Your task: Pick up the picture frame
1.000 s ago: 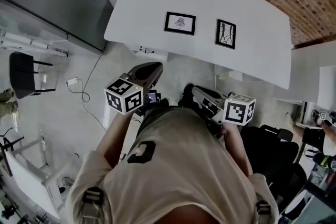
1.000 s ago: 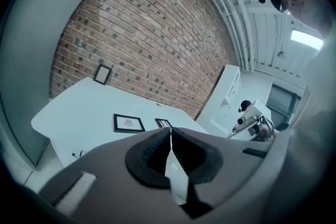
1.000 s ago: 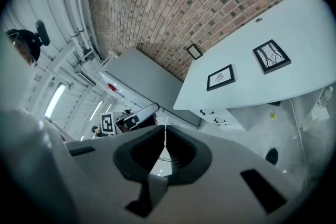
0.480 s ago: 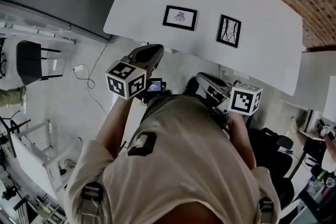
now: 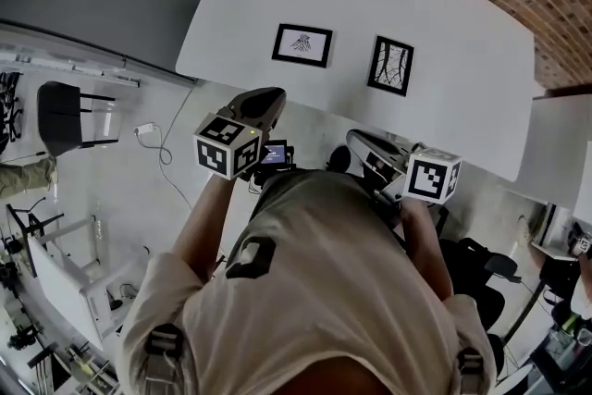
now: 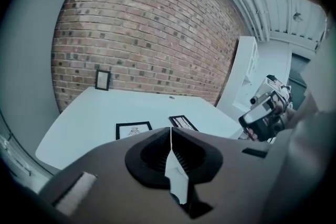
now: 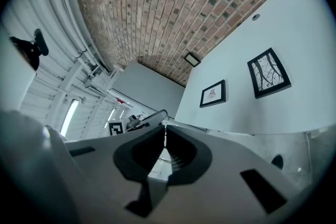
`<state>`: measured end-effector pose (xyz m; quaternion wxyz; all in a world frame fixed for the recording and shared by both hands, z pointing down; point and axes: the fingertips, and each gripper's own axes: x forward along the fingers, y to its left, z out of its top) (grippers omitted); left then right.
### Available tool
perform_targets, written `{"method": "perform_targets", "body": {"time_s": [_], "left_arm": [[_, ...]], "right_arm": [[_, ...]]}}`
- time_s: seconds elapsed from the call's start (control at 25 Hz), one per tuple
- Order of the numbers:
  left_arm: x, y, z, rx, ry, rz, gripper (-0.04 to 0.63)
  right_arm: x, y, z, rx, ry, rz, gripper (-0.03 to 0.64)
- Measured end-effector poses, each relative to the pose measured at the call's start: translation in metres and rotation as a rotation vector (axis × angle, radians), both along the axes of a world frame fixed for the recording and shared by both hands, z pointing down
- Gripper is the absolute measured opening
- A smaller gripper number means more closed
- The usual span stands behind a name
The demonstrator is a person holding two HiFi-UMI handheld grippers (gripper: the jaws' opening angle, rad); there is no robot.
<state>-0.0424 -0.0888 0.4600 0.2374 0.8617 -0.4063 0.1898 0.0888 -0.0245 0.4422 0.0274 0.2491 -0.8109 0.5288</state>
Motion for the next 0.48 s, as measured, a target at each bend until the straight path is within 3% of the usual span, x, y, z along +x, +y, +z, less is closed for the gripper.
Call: {"method": "perform_targets", "body": {"time_s": [0.28, 0.48], "left_arm": [[0.004, -0.027, 0.018, -0.016, -0.087, -0.08, 0.009], [-0.006, -0.05, 0.035, -0.05, -0.127, -0.162, 0.009]], "right_arm": [[0.022, -0.018, 0.004, -0.03, -0.105, 0.0, 0.006], [0.032, -0.027, 0.01, -0.021, -0.049, -0.051, 0.006]]}}
